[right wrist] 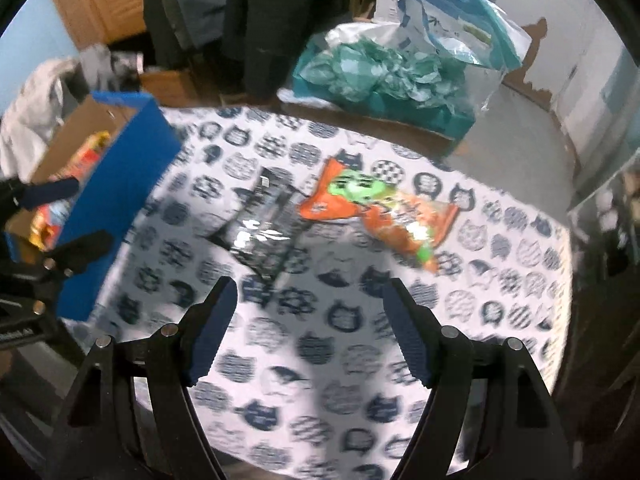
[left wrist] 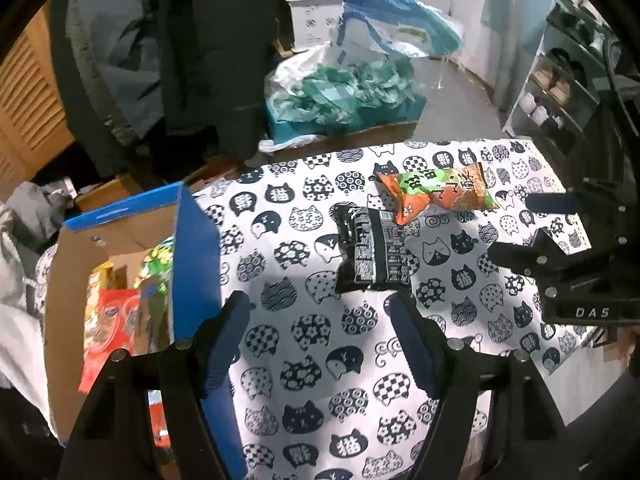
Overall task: Organize snacks
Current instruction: 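Move both open tools from the box to the black bag and orange bag, then grasp the black snack bag with the left tool while the right tool grasps the orange Want Want bag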
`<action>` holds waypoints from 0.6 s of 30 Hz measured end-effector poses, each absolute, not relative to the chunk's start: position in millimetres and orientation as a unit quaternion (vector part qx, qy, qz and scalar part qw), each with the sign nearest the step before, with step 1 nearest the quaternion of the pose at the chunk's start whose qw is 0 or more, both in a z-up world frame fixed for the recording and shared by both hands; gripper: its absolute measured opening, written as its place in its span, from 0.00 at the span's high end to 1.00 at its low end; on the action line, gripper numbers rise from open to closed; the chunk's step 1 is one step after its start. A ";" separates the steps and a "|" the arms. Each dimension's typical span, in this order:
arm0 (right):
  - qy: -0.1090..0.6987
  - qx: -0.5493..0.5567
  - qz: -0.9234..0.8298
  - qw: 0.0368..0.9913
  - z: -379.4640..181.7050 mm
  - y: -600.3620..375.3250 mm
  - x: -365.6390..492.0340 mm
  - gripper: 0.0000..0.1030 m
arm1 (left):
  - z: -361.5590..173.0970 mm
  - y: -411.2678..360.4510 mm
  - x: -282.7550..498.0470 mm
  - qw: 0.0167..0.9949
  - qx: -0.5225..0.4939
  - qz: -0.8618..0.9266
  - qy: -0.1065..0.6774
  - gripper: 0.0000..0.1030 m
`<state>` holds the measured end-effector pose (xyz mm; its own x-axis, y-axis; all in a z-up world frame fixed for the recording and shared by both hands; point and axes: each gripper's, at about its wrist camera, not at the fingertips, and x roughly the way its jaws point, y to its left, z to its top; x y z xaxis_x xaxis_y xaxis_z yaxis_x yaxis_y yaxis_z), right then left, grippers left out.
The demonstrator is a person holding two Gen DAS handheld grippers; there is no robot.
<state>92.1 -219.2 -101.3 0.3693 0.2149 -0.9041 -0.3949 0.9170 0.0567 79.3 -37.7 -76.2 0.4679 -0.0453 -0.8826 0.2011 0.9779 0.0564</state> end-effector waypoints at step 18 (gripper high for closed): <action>0.528 -0.242 0.255 0.773 -147.4 -214.7 179.1 0.26 | -134.4 -60.5 163.3 0.824 0.080 -0.093 0.553 0.28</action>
